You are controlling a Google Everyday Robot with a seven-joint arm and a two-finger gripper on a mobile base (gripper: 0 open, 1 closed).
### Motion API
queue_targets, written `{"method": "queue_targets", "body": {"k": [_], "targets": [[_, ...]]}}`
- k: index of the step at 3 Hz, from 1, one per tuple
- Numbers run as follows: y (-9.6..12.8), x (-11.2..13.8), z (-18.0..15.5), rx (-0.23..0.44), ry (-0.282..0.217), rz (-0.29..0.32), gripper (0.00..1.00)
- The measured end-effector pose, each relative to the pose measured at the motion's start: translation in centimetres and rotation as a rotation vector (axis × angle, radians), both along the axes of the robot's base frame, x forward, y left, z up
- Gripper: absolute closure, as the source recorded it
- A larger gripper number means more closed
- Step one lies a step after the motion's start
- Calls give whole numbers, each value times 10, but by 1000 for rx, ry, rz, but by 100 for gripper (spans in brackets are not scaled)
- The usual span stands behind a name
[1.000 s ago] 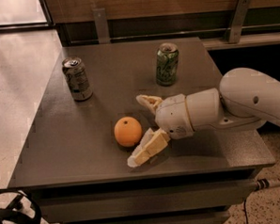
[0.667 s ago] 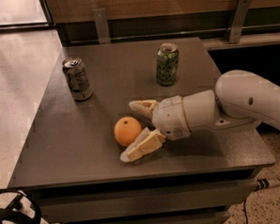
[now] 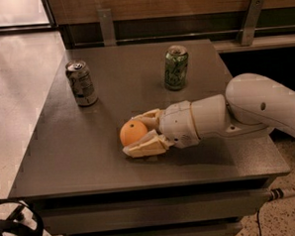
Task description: Pick orange
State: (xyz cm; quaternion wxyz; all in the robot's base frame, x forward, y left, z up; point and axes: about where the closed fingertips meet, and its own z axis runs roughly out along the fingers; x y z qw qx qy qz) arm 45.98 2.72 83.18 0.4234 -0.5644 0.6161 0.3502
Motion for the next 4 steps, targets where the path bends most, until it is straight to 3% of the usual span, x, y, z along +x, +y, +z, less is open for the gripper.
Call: {"method": "queue_targets", "body": {"k": [1, 2, 3, 4], "targets": [[2, -1, 1, -1, -1, 4, 86], [4, -2, 1, -2, -2, 7, 100], [5, 3, 11, -15, -22, 33, 100], [1, 11, 33, -24, -73, 55, 100]]}}
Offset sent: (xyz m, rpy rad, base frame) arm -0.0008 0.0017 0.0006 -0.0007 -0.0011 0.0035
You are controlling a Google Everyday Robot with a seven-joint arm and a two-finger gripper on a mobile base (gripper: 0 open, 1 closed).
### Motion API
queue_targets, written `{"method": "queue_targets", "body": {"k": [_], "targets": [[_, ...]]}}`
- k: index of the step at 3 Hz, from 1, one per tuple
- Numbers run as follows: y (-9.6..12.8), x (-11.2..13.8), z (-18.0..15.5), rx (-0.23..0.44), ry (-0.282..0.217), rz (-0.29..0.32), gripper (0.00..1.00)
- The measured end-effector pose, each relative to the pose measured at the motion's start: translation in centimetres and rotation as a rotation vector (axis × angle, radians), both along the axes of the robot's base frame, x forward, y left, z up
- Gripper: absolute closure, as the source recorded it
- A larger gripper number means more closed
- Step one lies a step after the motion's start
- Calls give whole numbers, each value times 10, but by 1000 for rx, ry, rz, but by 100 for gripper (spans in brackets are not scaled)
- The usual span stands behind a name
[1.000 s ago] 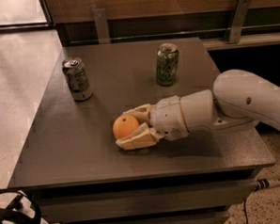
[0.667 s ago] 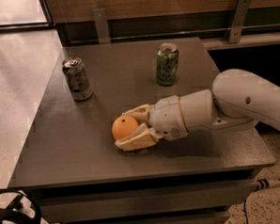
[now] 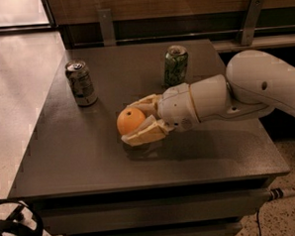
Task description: Pick orange
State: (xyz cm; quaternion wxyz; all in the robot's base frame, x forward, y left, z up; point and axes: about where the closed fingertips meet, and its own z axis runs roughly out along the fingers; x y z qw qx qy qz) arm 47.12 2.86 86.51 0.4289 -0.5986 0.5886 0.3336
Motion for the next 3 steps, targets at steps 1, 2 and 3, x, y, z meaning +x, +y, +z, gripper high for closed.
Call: {"method": "queue_targets", "body": {"k": [1, 2, 3], "targets": [[-5, 6, 24, 0, -59, 11, 100], [-11, 4, 48, 10, -123, 11, 100], [-16, 0, 63, 26, -166, 13, 100]]}}
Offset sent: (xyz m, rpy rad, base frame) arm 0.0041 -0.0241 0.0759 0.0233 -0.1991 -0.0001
